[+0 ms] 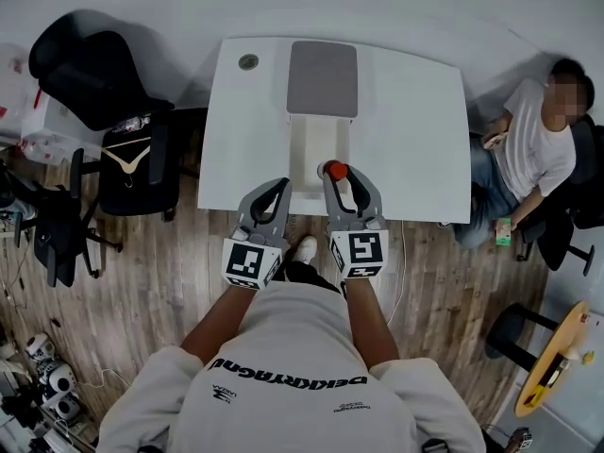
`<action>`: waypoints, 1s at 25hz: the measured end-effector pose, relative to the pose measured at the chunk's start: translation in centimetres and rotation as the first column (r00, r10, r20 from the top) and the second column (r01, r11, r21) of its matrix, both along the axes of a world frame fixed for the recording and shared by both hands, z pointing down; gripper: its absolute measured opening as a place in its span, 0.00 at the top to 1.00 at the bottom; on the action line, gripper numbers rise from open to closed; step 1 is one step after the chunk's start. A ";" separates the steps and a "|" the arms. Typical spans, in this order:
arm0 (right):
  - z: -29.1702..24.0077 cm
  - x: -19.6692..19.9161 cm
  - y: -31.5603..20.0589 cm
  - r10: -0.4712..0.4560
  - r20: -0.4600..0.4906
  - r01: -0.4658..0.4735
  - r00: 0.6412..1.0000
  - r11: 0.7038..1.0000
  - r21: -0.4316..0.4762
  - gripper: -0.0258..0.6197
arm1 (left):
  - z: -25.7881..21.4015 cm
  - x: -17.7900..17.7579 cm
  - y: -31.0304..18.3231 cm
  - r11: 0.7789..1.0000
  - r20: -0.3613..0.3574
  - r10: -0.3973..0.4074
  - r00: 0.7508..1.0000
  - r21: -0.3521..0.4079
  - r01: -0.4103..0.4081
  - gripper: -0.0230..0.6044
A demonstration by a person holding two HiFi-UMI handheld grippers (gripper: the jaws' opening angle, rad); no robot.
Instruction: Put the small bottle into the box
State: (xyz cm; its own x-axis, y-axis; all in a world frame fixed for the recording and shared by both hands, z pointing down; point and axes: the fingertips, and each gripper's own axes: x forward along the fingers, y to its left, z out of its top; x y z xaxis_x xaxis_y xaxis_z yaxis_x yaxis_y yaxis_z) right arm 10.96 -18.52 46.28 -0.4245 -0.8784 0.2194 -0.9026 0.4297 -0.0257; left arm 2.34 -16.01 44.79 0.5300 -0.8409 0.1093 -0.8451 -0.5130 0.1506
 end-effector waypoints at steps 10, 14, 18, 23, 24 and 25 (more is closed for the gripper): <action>3.0 -2.0 -2.3 -0.002 -0.027 0.001 1.000 0.999 -0.044 0.75 | 1.7 -0.7 -2.0 0.999 0.014 0.033 0.999 -0.038 -0.032 0.96; 4.3 -2.2 -3.2 -0.010 -0.040 0.007 0.999 0.998 -0.060 0.75 | 2.4 -0.8 -2.6 0.998 0.016 0.042 0.999 -0.047 -0.041 0.96; 6.3 -2.4 -4.2 -0.013 -0.063 0.008 0.998 0.997 -0.082 0.75 | 3.3 -0.9 -3.4 0.997 0.022 0.047 0.999 -0.059 -0.046 0.96; 7.9 -2.6 -5.5 -0.012 -0.084 0.003 0.996 0.995 -0.104 0.75 | 4.2 -1.2 -4.1 0.995 0.024 0.055 0.998 -0.080 -0.053 0.96; 8.3 -2.6 -5.7 -0.011 -0.090 0.001 0.996 0.994 -0.111 0.75 | 4.4 -1.3 -4.3 0.995 0.025 0.056 0.998 -0.085 -0.053 0.96; 8.7 -2.6 -6.0 -0.009 -0.094 -0.001 0.996 0.993 -0.114 0.75 | 4.7 -1.4 -4.4 0.995 0.025 0.055 0.998 -0.089 -0.053 0.96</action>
State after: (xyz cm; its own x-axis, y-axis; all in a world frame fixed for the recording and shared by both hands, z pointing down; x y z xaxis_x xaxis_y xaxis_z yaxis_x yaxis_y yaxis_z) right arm 8.34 -24.50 54.94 -0.4005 -0.8437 0.3573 -0.9016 0.4325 0.0106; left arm 0.97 -20.45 49.45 0.5702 -0.7975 0.1969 -0.8209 -0.5440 0.1739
